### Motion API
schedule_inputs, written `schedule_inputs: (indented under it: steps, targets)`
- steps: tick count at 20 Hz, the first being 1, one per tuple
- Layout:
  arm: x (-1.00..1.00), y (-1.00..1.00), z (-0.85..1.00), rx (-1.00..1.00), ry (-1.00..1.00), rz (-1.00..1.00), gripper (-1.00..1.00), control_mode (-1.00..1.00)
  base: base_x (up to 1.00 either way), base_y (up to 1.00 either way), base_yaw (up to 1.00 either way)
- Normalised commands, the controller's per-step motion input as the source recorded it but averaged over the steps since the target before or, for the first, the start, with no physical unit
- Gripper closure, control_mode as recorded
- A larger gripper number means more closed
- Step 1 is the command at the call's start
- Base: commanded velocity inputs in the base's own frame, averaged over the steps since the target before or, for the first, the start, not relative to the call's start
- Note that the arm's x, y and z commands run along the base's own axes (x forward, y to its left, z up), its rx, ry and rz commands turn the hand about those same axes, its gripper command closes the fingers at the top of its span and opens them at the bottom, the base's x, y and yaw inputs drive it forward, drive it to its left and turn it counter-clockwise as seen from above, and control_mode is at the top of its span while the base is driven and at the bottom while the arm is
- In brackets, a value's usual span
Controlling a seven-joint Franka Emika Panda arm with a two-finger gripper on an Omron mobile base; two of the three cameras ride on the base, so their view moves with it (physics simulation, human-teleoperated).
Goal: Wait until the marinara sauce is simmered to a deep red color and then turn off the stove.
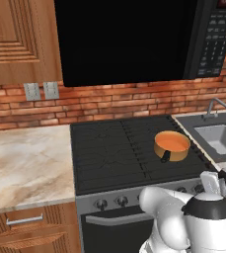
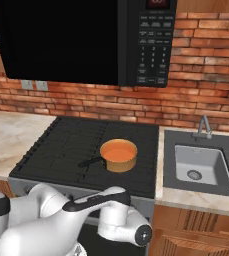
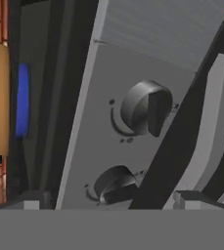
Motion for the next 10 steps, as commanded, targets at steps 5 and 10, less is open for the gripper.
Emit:
schedule_inputs:
  steps: [5,10]
  targets:
    - [0.00,-0.23,-0.20,0.09,-0.16,0.00,-1.00,-1.00,0.00,0.00,0.00]
    - [0.00,-0.07,-0.04,0.04,-0.14,-0.01,-1.00,-1.00,0.00,0.00,0.00]
